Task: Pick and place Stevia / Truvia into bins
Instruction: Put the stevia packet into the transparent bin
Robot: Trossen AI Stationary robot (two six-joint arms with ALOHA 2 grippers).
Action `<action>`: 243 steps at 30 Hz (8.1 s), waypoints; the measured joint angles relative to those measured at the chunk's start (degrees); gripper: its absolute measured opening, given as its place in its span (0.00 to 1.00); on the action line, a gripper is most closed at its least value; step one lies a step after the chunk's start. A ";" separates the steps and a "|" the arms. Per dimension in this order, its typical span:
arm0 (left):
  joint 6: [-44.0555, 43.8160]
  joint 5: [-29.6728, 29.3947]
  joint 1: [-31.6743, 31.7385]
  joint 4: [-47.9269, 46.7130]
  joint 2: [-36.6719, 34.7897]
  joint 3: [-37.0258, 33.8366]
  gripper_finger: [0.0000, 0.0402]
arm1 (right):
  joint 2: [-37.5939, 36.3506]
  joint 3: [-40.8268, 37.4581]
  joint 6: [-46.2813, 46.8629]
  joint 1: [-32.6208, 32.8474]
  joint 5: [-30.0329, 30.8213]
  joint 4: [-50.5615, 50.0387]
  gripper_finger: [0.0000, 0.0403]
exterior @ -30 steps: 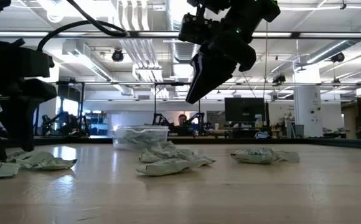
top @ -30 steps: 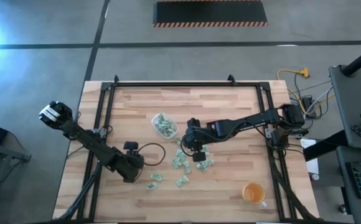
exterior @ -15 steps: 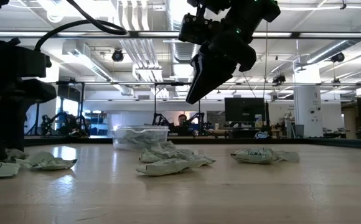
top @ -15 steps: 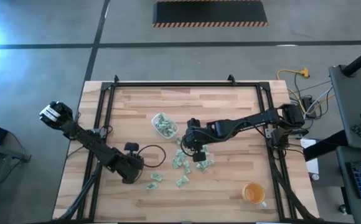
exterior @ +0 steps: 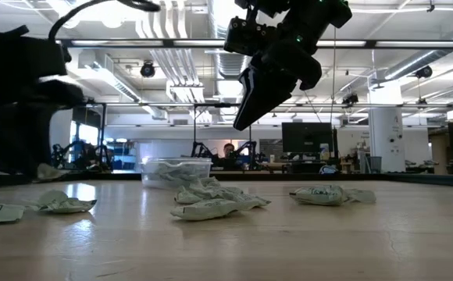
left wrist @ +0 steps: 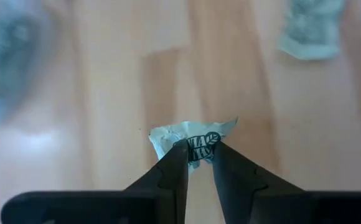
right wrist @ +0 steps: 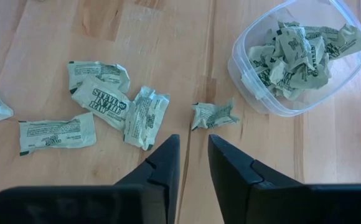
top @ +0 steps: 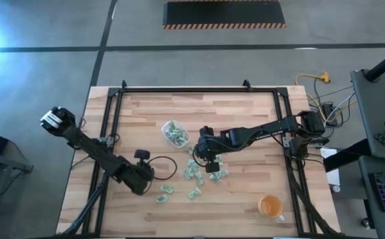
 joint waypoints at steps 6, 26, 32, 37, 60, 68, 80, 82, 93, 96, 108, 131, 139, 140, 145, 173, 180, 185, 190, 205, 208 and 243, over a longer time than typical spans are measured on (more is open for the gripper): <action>8.68 -12.12 2.25 0.60 -1.18 0.90 0.13 | 0.00 0.00 0.00 0.00 0.00 0.00 0.20; 45.54 -7.50 32.40 21.87 -2.14 1.74 0.13 | 0.00 0.00 0.00 0.00 0.02 -0.11 0.17; 46.11 2.96 42.31 21.37 -1.98 1.54 0.13 | 0.00 0.00 0.00 0.00 0.02 -0.11 0.17; 45.84 12.31 47.39 19.93 -1.98 1.53 0.17 | 0.00 0.00 -0.02 0.00 0.02 -0.11 0.17; 37.91 15.16 48.06 14.34 -9.33 2.03 0.54 | -0.94 -2.19 14.42 0.28 0.61 -12.54 0.17; 36.62 17.11 46.97 12.97 -14.57 1.44 0.54 | -0.92 -6.29 17.43 0.66 -5.81 -12.20 0.17; 34.62 18.01 46.60 9.15 -14.00 1.07 0.54 | -0.92 -12.53 18.64 0.76 -5.86 -6.70 0.25; 34.04 18.03 46.60 9.01 -14.00 1.07 0.54 | -0.92 -13.01 18.64 0.74 -5.86 -5.92 0.29; 33.67 18.05 46.62 9.07 -14.15 1.07 0.54 | -0.94 -13.86 18.75 0.74 -5.42 -4.87 0.51; 33.69 18.03 46.62 9.07 -14.15 1.07 0.54 | -0.94 -13.91 19.98 0.74 -4.97 -5.09 0.55; 33.69 18.03 46.62 9.09 -14.15 1.07 0.54 | -0.92 -13.92 20.15 0.74 -3.82 -5.38 0.52; 33.69 18.01 46.62 9.11 -14.11 1.09 0.54 | -0.90 -13.92 19.50 0.74 -3.82 -5.04 0.05; 33.65 18.01 46.64 9.11 -14.11 1.09 0.54 | -0.90 -13.92 19.93 0.82 -3.87 -3.27 0.07; 33.65 18.01 46.62 9.11 -14.11 1.09 0.54 | -0.90 -13.92 19.95 0.83 -3.87 -3.32 0.09; 33.63 18.01 46.64 9.11 -14.11 1.09 0.54 | -0.90 -13.90 20.13 0.83 -3.89 -3.39 0.23; 33.56 18.19 46.65 9.11 -14.11 1.07 0.54 | -0.90 -16.44 27.39 0.85 -1.07 -2.59 0.42; 33.54 18.17 46.63 9.11 -14.11 1.05 0.54 | -0.87 -16.14 25.10 0.85 -1.03 -3.12 0.23; 33.54 18.19 46.65 9.11 -14.11 1.03 0.54 | -0.79 -15.87 23.20 0.85 -1.00 -3.17 0.12; 33.54 18.19 46.62 9.11 -14.11 1.01 0.54 | -0.79 -15.87 22.51 0.85 -0.77 -3.18 0.04; 33.54 18.21 46.62 9.11 -14.11 1.01 0.54 | -1.33 -12.61 12.22 0.73 7.12 -0.42 0.02; 33.54 18.21 46.62 9.11 -14.11 1.01 0.54 | -1.16 -10.34 7.94 0.15 8.44 2.51 0.02; 33.60 18.19 46.65 7.65 -14.11 1.00 0.54 | 10.57 2.55 -5.48 -11.24 -2.60 22.73 0.02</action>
